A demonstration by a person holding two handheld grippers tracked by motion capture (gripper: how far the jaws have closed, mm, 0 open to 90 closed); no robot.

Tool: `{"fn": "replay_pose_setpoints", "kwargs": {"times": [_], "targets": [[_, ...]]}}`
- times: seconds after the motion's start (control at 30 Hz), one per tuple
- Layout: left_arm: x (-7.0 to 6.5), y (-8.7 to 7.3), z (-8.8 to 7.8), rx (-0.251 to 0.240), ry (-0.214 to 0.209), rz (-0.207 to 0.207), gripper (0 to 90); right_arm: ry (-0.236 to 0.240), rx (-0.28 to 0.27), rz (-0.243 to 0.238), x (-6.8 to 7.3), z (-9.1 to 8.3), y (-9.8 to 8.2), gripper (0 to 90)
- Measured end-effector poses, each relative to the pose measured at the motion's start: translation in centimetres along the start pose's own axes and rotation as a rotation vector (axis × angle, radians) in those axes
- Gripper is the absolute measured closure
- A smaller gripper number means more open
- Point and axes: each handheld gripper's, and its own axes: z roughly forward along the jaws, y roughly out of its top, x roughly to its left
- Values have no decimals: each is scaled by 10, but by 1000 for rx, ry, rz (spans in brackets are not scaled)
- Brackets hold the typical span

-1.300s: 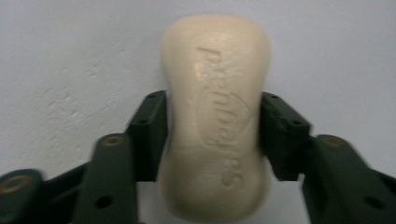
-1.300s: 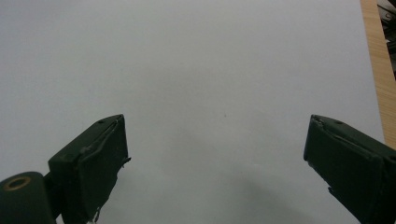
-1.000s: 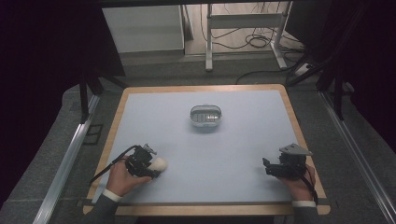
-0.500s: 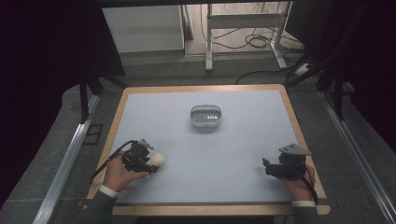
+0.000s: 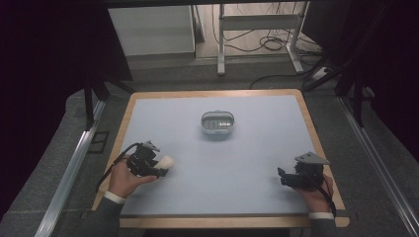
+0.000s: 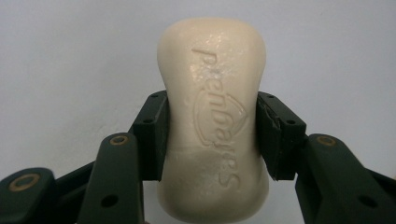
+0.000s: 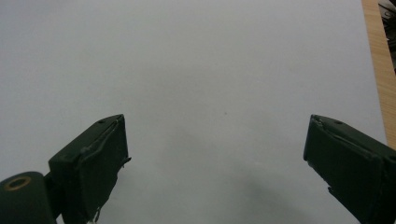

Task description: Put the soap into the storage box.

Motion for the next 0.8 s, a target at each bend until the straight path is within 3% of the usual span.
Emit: {"fn": "replay_pose_setpoints", "kwargs": {"times": [0.8], "targets": [[3, 25, -1, -3, 4, 32, 496, -2, 3, 0, -1, 1, -1, 61]]}}
